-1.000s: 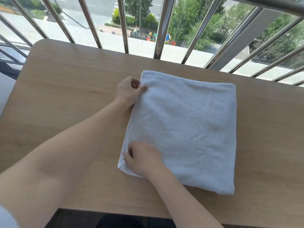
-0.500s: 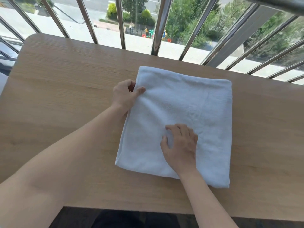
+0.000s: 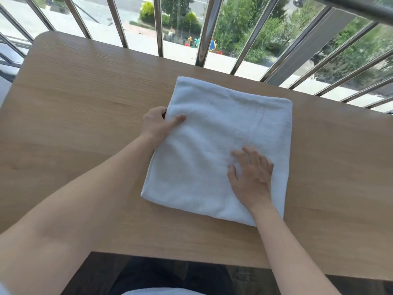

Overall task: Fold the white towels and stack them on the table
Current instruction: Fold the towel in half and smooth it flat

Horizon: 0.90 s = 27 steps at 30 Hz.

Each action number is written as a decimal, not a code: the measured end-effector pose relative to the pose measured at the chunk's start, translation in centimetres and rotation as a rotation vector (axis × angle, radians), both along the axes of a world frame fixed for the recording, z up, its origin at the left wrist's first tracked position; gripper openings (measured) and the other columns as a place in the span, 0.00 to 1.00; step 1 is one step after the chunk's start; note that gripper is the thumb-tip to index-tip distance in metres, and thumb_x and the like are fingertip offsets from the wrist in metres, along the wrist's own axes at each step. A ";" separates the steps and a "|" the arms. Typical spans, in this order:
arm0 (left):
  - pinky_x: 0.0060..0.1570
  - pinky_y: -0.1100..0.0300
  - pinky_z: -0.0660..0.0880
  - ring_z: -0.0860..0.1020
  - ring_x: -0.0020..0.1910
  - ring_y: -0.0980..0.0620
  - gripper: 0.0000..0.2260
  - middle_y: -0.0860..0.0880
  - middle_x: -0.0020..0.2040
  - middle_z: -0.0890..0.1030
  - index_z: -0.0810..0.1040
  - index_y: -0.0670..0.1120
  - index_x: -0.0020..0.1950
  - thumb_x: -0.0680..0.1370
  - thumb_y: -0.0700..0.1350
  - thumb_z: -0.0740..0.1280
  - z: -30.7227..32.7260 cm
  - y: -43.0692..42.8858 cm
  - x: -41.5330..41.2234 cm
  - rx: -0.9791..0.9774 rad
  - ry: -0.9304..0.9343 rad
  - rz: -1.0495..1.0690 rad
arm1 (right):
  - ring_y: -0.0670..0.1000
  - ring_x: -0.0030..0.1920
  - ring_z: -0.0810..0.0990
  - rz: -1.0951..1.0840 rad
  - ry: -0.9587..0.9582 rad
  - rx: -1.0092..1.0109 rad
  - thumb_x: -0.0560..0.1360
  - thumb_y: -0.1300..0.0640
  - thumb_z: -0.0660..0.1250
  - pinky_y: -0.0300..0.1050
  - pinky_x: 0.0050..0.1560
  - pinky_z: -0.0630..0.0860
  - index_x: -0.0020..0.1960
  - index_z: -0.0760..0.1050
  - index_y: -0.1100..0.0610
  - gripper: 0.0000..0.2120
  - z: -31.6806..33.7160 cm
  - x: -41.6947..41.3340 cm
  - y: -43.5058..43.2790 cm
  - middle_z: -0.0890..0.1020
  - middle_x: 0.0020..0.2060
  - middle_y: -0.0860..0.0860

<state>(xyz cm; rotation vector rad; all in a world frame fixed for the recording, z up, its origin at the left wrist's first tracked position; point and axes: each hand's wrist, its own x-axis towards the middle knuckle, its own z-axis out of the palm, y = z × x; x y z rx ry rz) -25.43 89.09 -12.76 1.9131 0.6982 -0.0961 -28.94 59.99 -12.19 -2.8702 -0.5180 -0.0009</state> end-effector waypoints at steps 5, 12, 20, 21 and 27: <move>0.36 0.63 0.78 0.82 0.38 0.59 0.20 0.57 0.38 0.84 0.83 0.52 0.44 0.66 0.66 0.77 0.1 -0.4 -4.7 0.013 0.130 -0.104 | 0.54 0.66 0.71 -0.015 0.152 -0.018 0.77 0.43 0.67 0.51 0.66 0.61 0.66 0.75 0.46 0.19 -0.2 0.9 -1.9 0.73 0.66 0.48; 0.35 0.61 0.76 0.83 0.37 0.57 0.20 0.56 0.36 0.84 0.82 0.49 0.40 0.66 0.65 0.78 0.6 -1.7 -7.3 -0.011 0.100 0.026 | 0.56 0.62 0.71 0.206 0.062 -0.045 0.74 0.47 0.65 0.53 0.62 0.61 0.66 0.72 0.46 0.21 0.2 2.1 -0.1 0.73 0.65 0.51; 0.32 0.56 0.68 0.76 0.31 0.53 0.26 0.54 0.29 0.77 0.73 0.48 0.32 0.66 0.70 0.74 -0.5 -2.8 -14.0 0.151 0.096 0.070 | 0.57 0.77 0.62 0.390 0.072 -0.050 0.79 0.45 0.57 0.61 0.76 0.53 0.74 0.67 0.47 0.24 -0.9 1.6 0.3 0.66 0.76 0.52; 0.31 0.56 0.64 0.72 0.29 0.53 0.27 0.55 0.27 0.73 0.70 0.48 0.31 0.66 0.70 0.75 -0.6 -2.8 -14.1 0.170 0.080 0.106 | 0.57 0.77 0.62 0.438 0.073 -0.040 0.79 0.44 0.56 0.61 0.76 0.51 0.73 0.69 0.47 0.24 -0.8 1.6 0.4 0.67 0.76 0.52; 0.54 0.51 0.70 0.73 0.54 0.48 0.21 0.52 0.53 0.78 0.78 0.49 0.56 0.72 0.61 0.74 -0.3 -5.8 -14.7 0.441 0.000 0.286 | 0.58 0.67 0.74 0.566 0.072 -0.067 0.77 0.47 0.56 0.54 0.63 0.64 0.69 0.76 0.49 0.23 0.5 4.7 0.1 0.75 0.71 0.53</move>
